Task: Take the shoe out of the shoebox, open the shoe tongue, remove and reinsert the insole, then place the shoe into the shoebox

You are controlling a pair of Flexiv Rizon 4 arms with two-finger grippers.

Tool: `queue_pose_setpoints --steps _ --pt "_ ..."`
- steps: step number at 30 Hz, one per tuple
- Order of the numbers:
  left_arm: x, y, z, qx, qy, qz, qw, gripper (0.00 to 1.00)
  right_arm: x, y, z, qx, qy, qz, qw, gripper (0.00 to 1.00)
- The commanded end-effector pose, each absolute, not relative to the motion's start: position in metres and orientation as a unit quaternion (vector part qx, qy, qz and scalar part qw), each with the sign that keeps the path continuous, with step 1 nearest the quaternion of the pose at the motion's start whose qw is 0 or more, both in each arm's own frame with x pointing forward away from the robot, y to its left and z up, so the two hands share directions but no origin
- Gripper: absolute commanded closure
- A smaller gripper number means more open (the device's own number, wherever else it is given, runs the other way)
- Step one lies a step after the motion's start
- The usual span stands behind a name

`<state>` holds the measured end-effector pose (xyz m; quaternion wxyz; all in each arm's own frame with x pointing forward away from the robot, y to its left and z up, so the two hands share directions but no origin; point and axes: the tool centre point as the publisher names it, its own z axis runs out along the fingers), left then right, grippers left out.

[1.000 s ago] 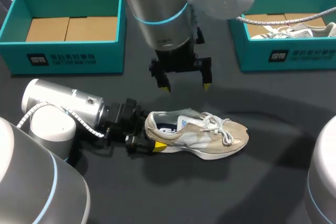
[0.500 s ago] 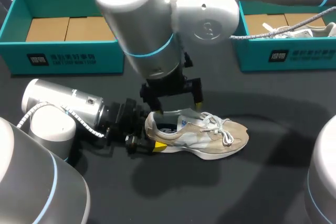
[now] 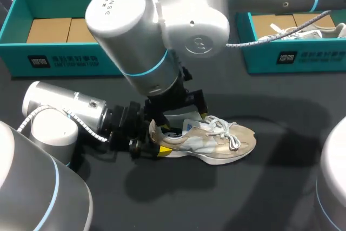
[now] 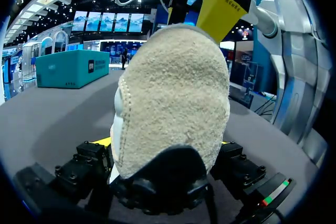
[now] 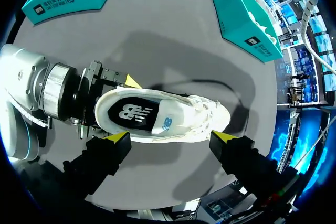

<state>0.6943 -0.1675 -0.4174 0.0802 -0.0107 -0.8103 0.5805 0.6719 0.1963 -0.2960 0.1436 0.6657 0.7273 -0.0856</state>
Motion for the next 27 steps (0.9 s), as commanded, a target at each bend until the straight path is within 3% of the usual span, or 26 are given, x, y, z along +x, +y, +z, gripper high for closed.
queue_pose_setpoints --steps 1,27 --pt "0.693 -0.169 -0.419 -0.011 -0.810 0.580 0.080 1.00 0.666 0.200 -0.306 0.774 0.592 -0.096 0.204 0.00" --pt "0.693 -0.169 -0.419 -0.011 -0.810 0.580 0.080 1.00 0.686 0.174 -0.344 0.811 0.529 -0.086 0.234 0.00"
